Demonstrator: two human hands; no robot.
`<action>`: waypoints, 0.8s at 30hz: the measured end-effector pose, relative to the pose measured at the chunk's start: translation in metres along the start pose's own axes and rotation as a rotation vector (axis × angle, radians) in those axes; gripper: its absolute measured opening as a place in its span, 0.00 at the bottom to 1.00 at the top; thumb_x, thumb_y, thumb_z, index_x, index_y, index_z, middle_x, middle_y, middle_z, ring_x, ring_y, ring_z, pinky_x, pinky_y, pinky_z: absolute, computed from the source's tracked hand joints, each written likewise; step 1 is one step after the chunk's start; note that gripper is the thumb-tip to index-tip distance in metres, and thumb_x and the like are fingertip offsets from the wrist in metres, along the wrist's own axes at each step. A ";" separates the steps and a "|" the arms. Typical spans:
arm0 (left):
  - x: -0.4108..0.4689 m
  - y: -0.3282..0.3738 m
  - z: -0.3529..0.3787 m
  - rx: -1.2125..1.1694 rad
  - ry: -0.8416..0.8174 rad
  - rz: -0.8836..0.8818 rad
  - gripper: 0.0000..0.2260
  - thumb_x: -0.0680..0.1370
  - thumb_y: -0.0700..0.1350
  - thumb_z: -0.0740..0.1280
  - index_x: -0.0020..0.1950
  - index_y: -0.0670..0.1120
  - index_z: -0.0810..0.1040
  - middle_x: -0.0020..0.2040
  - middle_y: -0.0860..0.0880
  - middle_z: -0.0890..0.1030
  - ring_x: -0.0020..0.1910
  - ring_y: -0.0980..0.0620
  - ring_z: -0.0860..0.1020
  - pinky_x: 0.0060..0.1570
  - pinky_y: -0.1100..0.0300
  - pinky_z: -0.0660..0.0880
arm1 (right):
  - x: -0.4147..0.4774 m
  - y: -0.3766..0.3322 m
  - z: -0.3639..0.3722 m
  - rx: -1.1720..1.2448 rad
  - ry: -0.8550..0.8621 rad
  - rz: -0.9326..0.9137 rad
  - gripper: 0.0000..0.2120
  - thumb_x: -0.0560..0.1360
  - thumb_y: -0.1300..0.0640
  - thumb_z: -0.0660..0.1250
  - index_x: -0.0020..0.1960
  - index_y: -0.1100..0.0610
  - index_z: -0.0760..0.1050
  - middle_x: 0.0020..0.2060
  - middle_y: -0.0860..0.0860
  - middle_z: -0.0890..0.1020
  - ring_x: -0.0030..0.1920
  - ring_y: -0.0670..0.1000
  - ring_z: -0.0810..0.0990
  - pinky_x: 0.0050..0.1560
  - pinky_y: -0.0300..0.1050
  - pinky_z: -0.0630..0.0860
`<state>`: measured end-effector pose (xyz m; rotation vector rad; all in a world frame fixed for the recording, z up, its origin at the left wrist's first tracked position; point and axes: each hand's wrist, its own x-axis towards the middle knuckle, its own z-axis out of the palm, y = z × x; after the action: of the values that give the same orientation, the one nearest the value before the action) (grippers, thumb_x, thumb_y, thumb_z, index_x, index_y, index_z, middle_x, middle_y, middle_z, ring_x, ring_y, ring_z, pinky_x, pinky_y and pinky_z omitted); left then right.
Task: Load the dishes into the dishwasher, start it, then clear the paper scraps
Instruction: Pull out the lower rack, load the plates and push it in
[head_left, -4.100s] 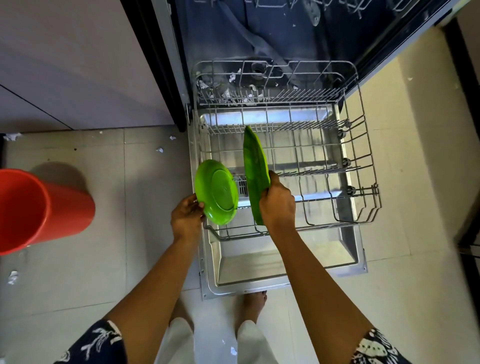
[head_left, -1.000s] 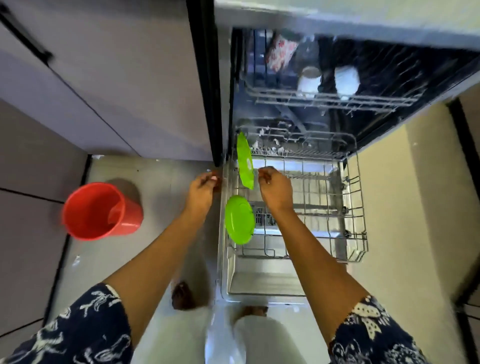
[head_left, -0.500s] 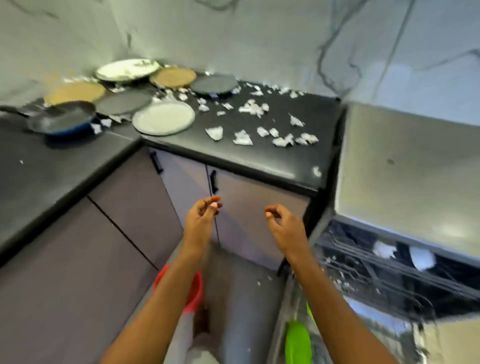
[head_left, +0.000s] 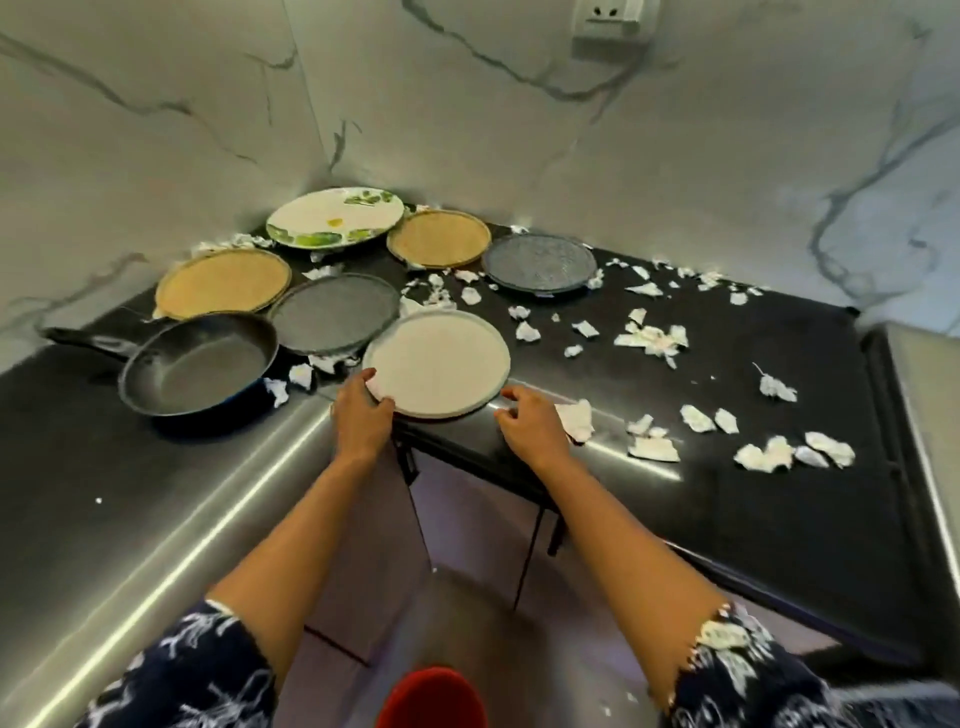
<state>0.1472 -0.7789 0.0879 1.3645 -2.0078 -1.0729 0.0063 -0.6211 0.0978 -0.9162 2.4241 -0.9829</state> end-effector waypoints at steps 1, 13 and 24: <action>0.013 -0.003 0.001 -0.002 -0.015 -0.029 0.23 0.75 0.39 0.66 0.71 0.43 0.69 0.67 0.39 0.73 0.66 0.40 0.71 0.65 0.46 0.68 | 0.015 -0.004 0.005 -0.022 -0.009 0.017 0.20 0.76 0.59 0.62 0.67 0.59 0.69 0.63 0.58 0.76 0.62 0.58 0.74 0.59 0.47 0.69; 0.054 -0.001 0.021 -0.410 0.030 -0.328 0.21 0.77 0.38 0.65 0.70 0.44 0.68 0.61 0.48 0.75 0.62 0.45 0.73 0.60 0.52 0.71 | 0.096 -0.007 0.013 0.487 0.234 0.460 0.25 0.73 0.60 0.65 0.69 0.57 0.66 0.61 0.55 0.76 0.59 0.58 0.76 0.56 0.49 0.74; 0.074 0.033 0.014 -0.742 0.006 -0.379 0.18 0.75 0.33 0.68 0.64 0.38 0.74 0.47 0.45 0.79 0.45 0.46 0.78 0.46 0.54 0.78 | 0.125 0.009 -0.025 0.942 0.048 0.454 0.14 0.71 0.71 0.65 0.55 0.61 0.75 0.43 0.57 0.80 0.38 0.52 0.78 0.36 0.43 0.78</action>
<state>0.0901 -0.8361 0.1035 1.3220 -1.1438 -1.7425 -0.1012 -0.6898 0.0969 -0.0115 1.7067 -1.6909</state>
